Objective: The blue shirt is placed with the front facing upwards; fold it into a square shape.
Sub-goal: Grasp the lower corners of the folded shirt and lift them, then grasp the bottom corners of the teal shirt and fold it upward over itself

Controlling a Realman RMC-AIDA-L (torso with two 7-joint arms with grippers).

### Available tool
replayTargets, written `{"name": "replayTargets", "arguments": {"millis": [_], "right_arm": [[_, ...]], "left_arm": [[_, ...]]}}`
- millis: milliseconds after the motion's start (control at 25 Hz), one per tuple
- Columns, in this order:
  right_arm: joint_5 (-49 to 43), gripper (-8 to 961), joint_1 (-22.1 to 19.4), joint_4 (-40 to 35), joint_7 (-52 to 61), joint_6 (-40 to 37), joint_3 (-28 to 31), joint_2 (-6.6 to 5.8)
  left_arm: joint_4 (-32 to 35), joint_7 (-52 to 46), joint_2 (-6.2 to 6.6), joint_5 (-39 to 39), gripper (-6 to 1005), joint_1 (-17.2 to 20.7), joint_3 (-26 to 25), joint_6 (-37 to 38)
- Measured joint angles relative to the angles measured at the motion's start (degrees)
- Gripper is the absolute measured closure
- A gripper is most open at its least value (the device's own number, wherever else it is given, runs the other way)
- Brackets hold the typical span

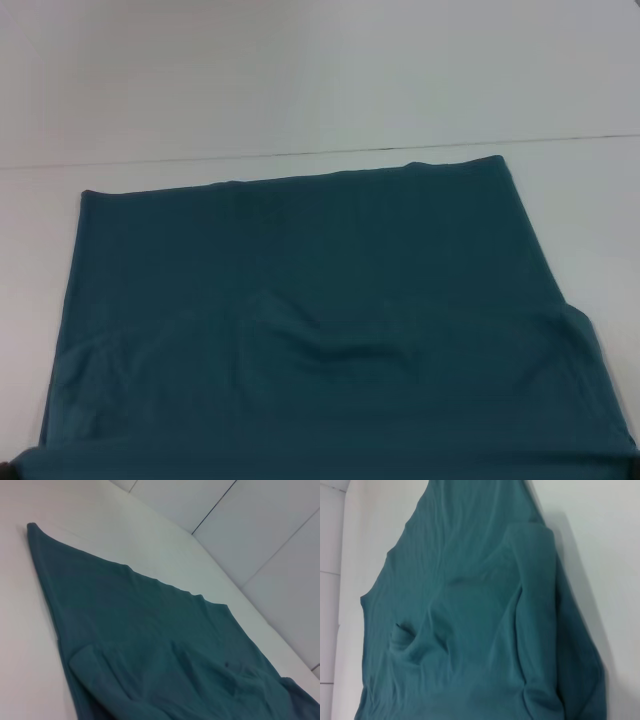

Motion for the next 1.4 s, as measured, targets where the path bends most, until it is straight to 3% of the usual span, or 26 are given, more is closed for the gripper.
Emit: {"name": "replayTargets", "arguments": {"millis": [320,680,1400], "right_arm": [[0.00,919,-0.96,-0.06,-0.41,-0.69,1.38,0.33],[0.60,919,0.25,-0.07,-1.28,-2.89,5.71,-0.15],[-0.01,919,-3.43,0.22,-2.85,-3.60,8.03,0.75]], "left_arm": [[-0.01,-0.12,0.00,0.01,976,0.55,-0.03,0.42],[0.77,-0.37,0.18,-0.03,975,-0.73,-0.04,0.42],[0.40,-0.75,0.15,-0.04,975,1.15,-0.74,2.42]]}}
